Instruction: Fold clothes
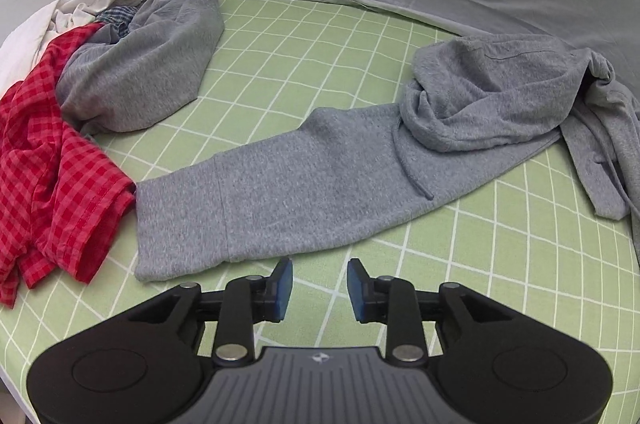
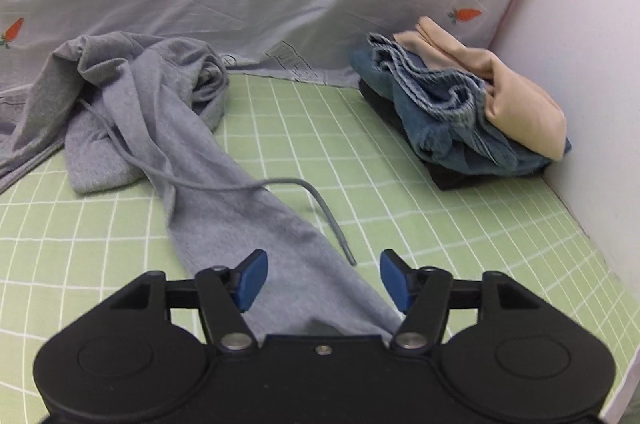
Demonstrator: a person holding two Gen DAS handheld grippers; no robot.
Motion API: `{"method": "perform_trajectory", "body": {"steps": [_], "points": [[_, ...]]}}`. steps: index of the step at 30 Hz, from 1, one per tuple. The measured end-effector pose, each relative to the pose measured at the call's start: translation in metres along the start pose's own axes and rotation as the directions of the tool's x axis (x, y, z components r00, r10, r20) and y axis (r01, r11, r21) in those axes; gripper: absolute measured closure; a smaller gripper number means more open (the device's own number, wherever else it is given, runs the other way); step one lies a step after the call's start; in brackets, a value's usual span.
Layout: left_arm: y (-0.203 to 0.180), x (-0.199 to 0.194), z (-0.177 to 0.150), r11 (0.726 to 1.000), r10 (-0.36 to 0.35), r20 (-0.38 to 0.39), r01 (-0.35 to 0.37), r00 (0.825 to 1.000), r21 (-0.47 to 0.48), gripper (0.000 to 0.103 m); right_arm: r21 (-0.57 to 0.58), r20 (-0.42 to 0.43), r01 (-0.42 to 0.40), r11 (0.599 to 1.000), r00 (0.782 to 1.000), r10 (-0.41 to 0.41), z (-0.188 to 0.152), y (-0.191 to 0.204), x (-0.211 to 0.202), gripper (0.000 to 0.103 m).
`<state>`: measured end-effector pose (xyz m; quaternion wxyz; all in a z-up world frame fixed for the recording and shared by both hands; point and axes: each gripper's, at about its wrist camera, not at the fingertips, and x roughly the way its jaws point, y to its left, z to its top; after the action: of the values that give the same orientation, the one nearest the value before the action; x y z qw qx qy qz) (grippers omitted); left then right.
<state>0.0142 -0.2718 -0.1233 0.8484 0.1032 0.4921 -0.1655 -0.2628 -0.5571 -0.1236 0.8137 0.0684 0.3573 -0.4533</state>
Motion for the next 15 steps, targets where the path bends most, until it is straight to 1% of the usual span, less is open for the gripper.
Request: {"method": "perform_trajectory", "body": {"steps": [3, 4, 5, 6, 9, 10, 11, 13, 15], "points": [[-0.011, 0.017, 0.010, 0.997, 0.013, -0.007, -0.012, 1.000, 0.083, 0.051, -0.087, 0.052, -0.074, 0.993, 0.996, 0.079, 0.028, 0.035, 0.017, 0.026], [-0.015, 0.022, 0.012, 0.993, 0.017, -0.007, -0.016, 1.000, 0.113, 0.047, -0.121, 0.065, -0.095, 0.988, 0.993, 0.103, 0.037, 0.049, 0.025, 0.022], [-0.019, 0.028, 0.013, 0.990, 0.021, -0.006, -0.020, 1.000, 0.143, 0.044, -0.144, 0.071, -0.112, 0.983, 0.990, 0.124, 0.044, 0.059, 0.035, 0.021], [-0.024, 0.033, 0.015, 0.985, 0.025, -0.004, -0.024, 1.000, 0.172, 0.039, -0.157, 0.068, -0.136, 0.978, 0.987, 0.148, 0.050, 0.071, 0.046, 0.021], [-0.035, 0.045, 0.018, 0.971, 0.032, 0.002, -0.031, 0.999, 0.235, 0.034, -0.150, 0.036, -0.219, 0.964, 0.973, 0.227, 0.066, 0.096, 0.077, 0.021], [-0.039, 0.048, 0.019, 0.968, 0.030, 0.004, -0.030, 1.000, 0.248, 0.031, -0.149, 0.025, -0.251, 0.956, 0.966, 0.257, 0.068, 0.107, 0.086, 0.021], [-0.041, 0.050, 0.020, 0.966, 0.022, 0.008, -0.023, 1.000, 0.256, 0.030, -0.157, 0.015, -0.279, 0.947, 0.958, 0.285, 0.070, 0.116, 0.095, 0.021], [-0.045, 0.054, 0.022, 0.964, 0.003, 0.022, -0.009, 1.000, 0.265, 0.026, -0.181, 0.004, -0.297, 0.937, 0.953, 0.303, 0.071, 0.132, 0.106, 0.021], [-0.050, 0.058, 0.026, 0.962, -0.011, 0.029, 0.002, 1.000, 0.274, 0.021, -0.172, -0.002, -0.301, 0.938, 0.952, 0.305, 0.072, 0.137, 0.115, 0.018]]}}
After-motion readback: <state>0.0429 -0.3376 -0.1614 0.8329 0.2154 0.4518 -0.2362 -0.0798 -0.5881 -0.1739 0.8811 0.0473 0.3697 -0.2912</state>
